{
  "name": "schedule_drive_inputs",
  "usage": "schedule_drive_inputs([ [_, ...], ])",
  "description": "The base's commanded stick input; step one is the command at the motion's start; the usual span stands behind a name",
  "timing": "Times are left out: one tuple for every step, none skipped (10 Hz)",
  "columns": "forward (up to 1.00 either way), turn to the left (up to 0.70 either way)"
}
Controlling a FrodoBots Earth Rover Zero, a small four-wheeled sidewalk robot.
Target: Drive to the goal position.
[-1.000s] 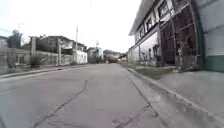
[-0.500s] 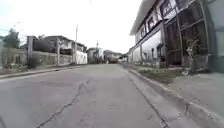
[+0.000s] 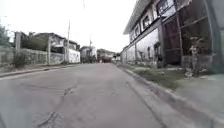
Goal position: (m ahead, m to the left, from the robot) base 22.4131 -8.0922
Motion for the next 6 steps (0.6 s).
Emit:
schedule_drive_inputs([
  [1.0,0.0],
  [1.0,0.0],
  [1.0,0.0],
  [1.0,0.0],
  [1.0,0.0],
  [1.0,0.0],
])
